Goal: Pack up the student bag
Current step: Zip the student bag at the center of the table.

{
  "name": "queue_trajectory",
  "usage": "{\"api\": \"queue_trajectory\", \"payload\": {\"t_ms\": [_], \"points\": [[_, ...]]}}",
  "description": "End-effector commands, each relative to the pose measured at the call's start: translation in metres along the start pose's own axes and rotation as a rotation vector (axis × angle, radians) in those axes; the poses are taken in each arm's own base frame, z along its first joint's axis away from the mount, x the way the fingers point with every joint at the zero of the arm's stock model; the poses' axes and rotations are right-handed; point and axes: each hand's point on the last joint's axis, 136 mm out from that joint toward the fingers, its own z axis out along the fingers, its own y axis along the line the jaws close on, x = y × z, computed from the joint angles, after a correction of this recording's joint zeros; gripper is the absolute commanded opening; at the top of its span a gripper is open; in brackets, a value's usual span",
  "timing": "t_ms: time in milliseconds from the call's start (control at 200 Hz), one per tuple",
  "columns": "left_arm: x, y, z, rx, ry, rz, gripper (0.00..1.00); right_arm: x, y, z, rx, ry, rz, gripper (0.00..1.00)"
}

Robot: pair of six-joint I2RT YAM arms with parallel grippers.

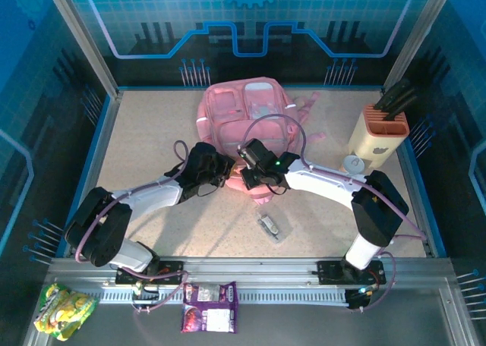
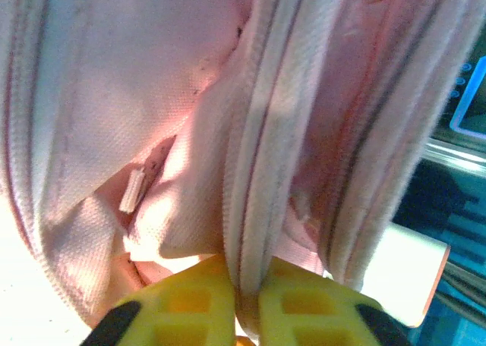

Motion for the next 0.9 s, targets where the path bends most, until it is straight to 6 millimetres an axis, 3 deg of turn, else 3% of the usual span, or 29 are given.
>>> {"api": "queue_trajectory", "payload": {"t_ms": [0,135,375,505,610,670,765,895], "points": [[-0.014,-0.011,-0.01,0.0,-0.082,0.032,0.0,0.0,0.003,-0.01,0.009,-0.009,-0.029,0.0],[-0.032,-0.014,-0.023,0.005,-0.105,0.056,0.0,0.009,-0.011,-0.014,0.04,0.003,-0.027,0.0],[-0.08,-0.017,-0.054,0.005,-0.156,0.089,0.0,0.036,-0.063,-0.016,0.114,0.07,0.049,0.0],[-0.099,-0.021,-0.055,0.012,-0.136,0.114,0.0,0.038,-0.089,-0.018,0.155,0.086,0.077,0.0],[-0.114,-0.03,-0.051,0.013,-0.117,0.157,0.0,0.033,-0.096,-0.019,0.186,0.092,0.052,0.0],[-0.122,-0.038,-0.047,0.015,-0.115,0.204,0.0,0.026,-0.087,-0.022,0.16,0.085,0.041,0.0],[-0.129,-0.055,-0.037,0.023,-0.094,0.261,0.01,0.014,-0.046,-0.024,0.048,0.045,-0.008,0.0],[-0.129,-0.078,-0.026,0.058,-0.043,0.334,0.15,-0.004,0.01,-0.025,-0.103,0.009,-0.021,0.0]]}}
